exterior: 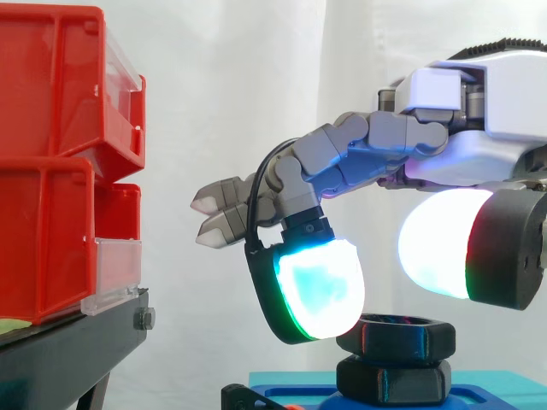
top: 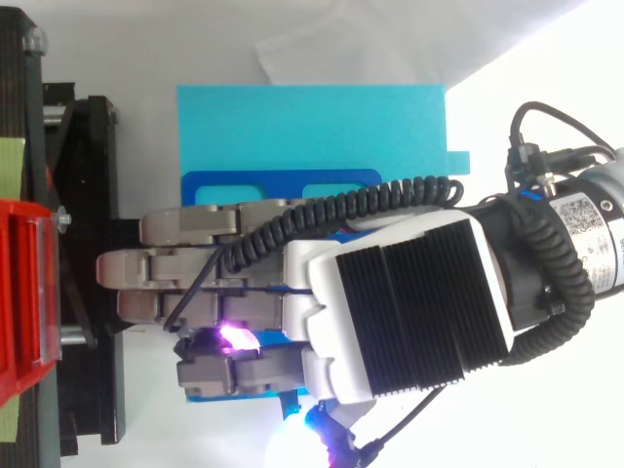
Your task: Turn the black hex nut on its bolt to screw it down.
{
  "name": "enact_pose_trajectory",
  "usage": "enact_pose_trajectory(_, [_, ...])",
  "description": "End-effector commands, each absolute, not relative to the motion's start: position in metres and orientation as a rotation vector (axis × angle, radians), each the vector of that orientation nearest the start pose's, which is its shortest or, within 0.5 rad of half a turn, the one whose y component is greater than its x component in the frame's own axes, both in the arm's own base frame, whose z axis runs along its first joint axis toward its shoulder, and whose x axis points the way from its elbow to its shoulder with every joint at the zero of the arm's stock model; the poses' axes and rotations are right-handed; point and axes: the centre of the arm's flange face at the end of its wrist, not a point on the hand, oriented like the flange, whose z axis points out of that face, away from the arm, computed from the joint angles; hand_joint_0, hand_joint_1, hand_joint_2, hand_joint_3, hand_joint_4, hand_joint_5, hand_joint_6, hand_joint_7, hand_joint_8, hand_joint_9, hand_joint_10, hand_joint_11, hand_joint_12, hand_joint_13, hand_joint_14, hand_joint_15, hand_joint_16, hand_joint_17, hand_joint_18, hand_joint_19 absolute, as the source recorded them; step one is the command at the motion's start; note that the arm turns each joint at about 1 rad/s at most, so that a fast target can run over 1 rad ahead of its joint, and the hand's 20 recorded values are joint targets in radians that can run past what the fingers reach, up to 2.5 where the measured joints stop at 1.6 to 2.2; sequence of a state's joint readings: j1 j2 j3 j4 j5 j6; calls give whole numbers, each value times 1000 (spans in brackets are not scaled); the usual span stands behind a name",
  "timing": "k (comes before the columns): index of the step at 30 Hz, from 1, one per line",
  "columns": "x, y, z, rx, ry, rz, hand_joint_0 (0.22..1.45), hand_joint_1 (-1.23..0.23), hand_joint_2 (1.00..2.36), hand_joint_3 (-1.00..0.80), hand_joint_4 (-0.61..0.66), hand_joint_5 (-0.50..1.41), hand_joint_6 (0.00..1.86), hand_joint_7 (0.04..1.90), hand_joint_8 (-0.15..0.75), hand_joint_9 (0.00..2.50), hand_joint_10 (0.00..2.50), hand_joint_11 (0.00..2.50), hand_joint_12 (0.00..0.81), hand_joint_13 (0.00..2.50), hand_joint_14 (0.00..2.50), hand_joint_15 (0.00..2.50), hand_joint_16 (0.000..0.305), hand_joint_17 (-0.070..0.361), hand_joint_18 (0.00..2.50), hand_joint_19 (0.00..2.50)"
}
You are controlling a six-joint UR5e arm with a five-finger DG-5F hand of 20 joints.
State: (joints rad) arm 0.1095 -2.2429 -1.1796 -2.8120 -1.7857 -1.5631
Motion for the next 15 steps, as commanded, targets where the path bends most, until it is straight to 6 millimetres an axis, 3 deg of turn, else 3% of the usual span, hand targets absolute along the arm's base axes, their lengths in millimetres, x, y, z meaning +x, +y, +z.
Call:
enact_pose_trajectory(1, [750,-31,291,-248,1519,257,496,-331,1000,-500,241,-117,588,1369,258,466,0,0,329,288,0,0,58,131,331,48])
enact_pose_trajectory(15, [748,-32,288,-248,1543,259,496,-333,1000,-500,236,-124,601,1347,257,444,0,0,329,283,0,0,58,130,333,47])
